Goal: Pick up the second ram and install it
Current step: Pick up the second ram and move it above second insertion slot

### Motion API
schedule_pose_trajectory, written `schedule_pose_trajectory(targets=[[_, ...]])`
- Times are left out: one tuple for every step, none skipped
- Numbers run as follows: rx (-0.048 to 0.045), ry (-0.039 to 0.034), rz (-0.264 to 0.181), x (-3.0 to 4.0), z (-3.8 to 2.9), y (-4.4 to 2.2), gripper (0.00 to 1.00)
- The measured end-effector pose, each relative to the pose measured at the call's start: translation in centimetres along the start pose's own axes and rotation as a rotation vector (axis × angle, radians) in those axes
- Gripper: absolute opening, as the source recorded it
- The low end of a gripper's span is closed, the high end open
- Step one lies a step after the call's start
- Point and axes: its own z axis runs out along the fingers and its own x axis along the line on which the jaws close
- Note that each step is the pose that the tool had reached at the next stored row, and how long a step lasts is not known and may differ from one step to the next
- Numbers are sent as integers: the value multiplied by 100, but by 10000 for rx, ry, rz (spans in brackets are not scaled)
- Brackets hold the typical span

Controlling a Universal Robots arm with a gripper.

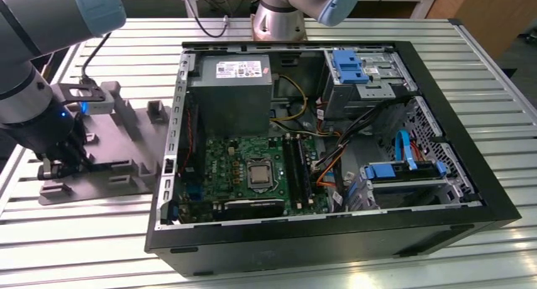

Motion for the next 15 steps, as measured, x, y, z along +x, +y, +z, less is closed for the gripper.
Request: schedule_pose_trajectory(targets=[[4,-6,169,0,0,0,14],[9,-13,342,0,1,0,14],[13,-18,505,0,1,0,14],[16,-21,613,0,1,0,14],[17,-22,622,0,2,0,14],[17,-23,623,0,2,0,14],[17,-22,626,0,1,0,14],[17,-23,633,0,2,0,14],[17,-23,634,0,2,0,14],[17,-23,636,0,2,0,14],[18,-23,648,0,2,0,14],[19,-25,708,0,1,0,14],[20,-27,778,0,2,0,14],[23,-30,864,0,2,0,14],[23,-31,892,0,2,0,14]])
